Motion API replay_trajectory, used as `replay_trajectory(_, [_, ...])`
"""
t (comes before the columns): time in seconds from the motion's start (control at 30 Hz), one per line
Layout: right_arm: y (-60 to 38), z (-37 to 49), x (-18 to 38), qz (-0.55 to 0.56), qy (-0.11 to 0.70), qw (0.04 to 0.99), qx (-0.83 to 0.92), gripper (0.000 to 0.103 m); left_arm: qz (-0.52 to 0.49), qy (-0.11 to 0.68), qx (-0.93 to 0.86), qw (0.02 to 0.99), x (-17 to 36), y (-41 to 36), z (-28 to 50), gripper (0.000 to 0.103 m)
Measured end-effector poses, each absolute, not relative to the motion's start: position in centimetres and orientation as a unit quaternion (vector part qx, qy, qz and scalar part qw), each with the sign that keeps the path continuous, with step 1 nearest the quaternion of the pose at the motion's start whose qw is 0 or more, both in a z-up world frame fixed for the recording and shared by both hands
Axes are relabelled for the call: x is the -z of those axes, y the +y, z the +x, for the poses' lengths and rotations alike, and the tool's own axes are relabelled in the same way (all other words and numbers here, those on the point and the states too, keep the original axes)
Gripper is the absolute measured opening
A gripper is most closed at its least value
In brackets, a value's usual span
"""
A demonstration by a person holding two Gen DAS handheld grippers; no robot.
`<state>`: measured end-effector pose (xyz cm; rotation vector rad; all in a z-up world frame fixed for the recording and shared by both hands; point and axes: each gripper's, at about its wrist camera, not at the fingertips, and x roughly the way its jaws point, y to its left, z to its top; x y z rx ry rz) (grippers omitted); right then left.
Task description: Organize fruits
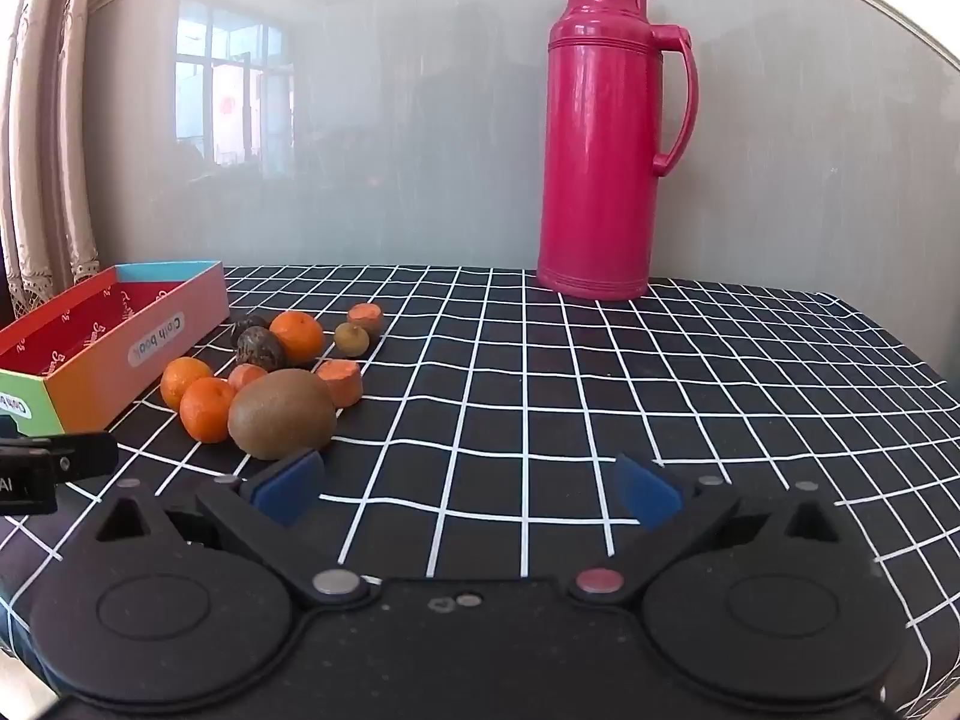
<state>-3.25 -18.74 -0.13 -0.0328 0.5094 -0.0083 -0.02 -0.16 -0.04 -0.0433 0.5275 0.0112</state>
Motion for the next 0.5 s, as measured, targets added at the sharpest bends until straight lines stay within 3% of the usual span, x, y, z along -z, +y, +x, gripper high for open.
replay_trajectory(0.5, [-18.76, -3.36, 0.2, -0.014, 0.243, 0.97, -0.001, 0.103, -0.021, 0.265, 0.0, 0.964, 0.17, -0.13, -0.05, 0.103])
